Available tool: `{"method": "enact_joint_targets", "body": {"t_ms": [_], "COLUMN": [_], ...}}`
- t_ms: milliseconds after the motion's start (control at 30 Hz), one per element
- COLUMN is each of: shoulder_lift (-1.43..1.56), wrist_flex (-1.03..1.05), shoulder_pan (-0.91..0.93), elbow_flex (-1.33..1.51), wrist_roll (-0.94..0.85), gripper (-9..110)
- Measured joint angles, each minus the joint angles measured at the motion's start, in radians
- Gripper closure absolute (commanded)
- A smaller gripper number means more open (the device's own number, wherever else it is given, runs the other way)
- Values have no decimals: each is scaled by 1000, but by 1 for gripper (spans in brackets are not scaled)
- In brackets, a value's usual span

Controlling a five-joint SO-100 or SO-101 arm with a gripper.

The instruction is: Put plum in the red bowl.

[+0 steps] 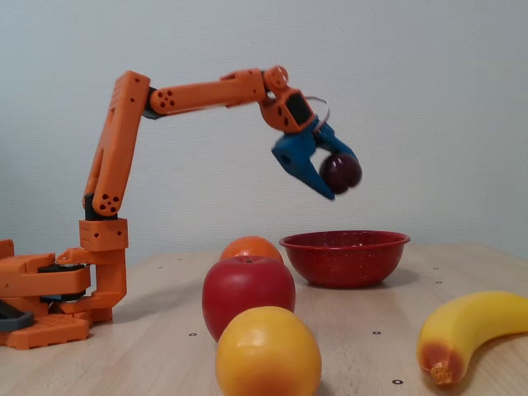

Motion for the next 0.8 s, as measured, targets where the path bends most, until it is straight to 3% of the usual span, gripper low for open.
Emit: {"method": "enact_joint_targets", "body": {"t_ms": [767,800], "shoulder_lift": [-255,-256], "wrist_flex": [-41,-41], "shoulder_pan": [0,0], "elbow_flex": [0,0], "wrist_roll": [-153,-169], "gripper": [102,96]}}
